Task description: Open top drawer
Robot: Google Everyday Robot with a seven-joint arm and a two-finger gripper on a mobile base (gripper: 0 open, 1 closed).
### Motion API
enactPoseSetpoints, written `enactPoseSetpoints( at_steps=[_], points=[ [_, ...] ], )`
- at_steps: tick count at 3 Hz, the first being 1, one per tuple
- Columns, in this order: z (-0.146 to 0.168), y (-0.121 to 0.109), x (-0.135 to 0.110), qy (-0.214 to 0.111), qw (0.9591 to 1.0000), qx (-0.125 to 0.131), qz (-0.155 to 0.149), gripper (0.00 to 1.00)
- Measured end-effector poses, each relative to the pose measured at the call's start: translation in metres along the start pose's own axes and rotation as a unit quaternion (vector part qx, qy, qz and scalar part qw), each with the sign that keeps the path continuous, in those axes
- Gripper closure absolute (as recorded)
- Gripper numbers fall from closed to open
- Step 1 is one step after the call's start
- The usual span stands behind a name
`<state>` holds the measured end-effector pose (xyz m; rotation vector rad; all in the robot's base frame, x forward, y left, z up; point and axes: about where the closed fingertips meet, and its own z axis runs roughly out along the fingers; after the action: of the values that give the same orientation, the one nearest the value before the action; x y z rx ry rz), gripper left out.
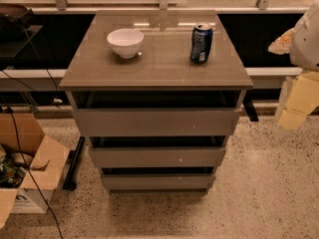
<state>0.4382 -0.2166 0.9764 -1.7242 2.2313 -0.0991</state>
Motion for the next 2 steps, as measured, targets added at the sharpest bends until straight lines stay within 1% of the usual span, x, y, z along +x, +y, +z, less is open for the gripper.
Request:
enactPoseSetpoints(
  at_steps=[1, 2],
  points=[
    [0.0, 0.0, 0.0, 0.0, 1.0, 0.0, 0.0, 0.0],
    [0.012, 0.0, -0.002, -0.022, 0.9997, 0.004, 0.013, 0.0]
  ],
)
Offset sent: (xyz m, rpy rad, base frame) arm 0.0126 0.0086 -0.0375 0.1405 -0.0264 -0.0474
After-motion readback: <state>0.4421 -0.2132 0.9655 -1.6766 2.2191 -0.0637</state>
